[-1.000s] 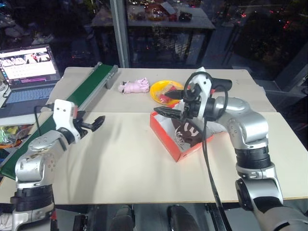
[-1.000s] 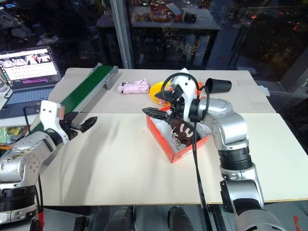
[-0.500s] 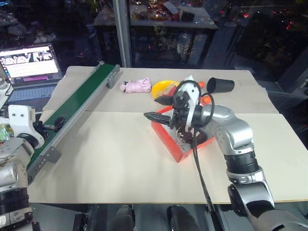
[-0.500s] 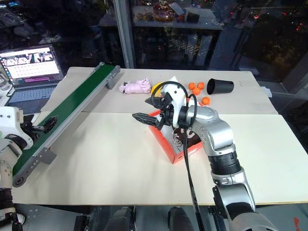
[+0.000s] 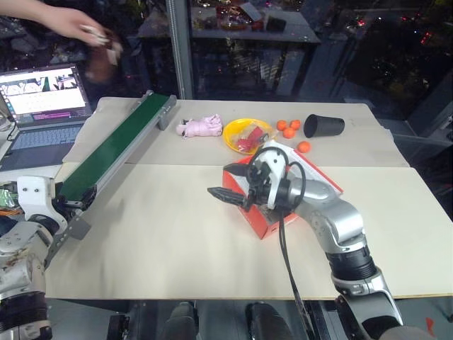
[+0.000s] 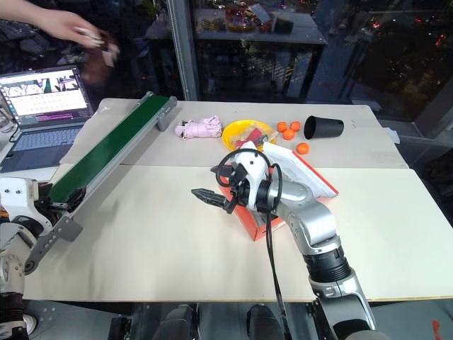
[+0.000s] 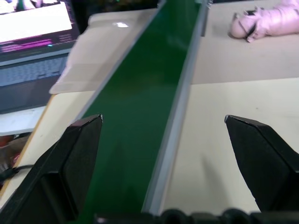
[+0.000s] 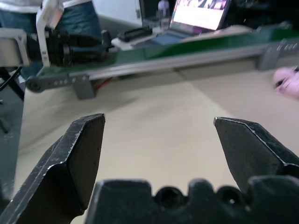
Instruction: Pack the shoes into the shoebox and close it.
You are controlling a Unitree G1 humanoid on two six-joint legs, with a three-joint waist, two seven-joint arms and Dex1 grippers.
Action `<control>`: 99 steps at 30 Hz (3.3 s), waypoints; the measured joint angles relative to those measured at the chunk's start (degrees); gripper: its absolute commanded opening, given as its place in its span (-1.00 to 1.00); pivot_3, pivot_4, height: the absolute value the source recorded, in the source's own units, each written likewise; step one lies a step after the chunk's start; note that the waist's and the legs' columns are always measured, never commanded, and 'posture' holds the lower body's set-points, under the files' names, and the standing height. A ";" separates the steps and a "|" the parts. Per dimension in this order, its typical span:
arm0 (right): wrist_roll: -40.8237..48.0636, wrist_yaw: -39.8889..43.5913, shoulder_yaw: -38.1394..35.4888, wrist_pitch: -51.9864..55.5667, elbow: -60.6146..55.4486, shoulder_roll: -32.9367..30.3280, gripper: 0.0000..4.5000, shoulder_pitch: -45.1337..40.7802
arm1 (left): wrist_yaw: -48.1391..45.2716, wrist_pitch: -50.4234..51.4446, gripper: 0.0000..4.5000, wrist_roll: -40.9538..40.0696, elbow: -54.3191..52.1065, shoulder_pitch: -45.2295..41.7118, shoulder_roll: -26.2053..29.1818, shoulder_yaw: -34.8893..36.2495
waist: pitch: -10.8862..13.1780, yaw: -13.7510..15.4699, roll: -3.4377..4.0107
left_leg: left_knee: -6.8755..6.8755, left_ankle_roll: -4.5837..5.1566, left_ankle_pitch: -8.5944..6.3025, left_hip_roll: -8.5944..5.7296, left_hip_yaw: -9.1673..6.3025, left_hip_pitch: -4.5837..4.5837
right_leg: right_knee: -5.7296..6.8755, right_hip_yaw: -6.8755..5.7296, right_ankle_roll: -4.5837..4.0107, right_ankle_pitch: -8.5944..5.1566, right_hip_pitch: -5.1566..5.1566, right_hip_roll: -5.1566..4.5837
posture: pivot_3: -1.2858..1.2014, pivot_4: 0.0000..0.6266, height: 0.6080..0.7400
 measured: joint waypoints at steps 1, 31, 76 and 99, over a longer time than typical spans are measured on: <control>0.00 -0.57 0.00 0.00 -0.02 0.25 0.96 0.00 | 0.25 -0.09 1.00 0.03 -0.03 0.00 -0.06 0.00 | -0.01 -0.03 -0.02 | 0.00 0.00 0.00 0.00 0.00 0.03 | 0.00 0.00 0.00 0.00 0.02 0.00 | 0.03 -0.52 1.00; -7.69 -9.39 0.54 -2.62 3.66 1.31 0.96 -2.64 | -4.47 -3.89 1.00 6.65 28.46 -28.73 4.86 -10.44 | 0.05 -0.10 -0.25 | -0.02 0.01 0.01 -0.02 0.00 -0.03 | 0.00 -0.02 0.05 -0.03 -0.01 0.07 | 0.03 -0.52 1.00; -8.06 -8.50 1.72 -2.58 5.34 -0.57 1.00 -4.33 | -5.59 -4.74 -0.83 11.04 49.84 -38.39 7.25 -12.12 | 0.06 1.68 -0.36 | 0.02 -0.01 0.02 -0.03 0.00 -0.03 | 0.06 -0.05 0.07 -0.04 0.02 0.05 | 0.03 -0.52 1.00; 30.85 -33.22 -31.49 17.69 5.99 18.23 1.00 -15.26 | -7.06 22.30 -0.83 -1.73 -0.51 -41.80 -16.45 -23.23 | 0.16 0.25 -0.54 | 0.08 -0.03 0.05 -0.03 -0.10 -0.25 | 0.08 -0.04 0.14 0.03 -0.06 0.05 | 0.03 -0.52 1.00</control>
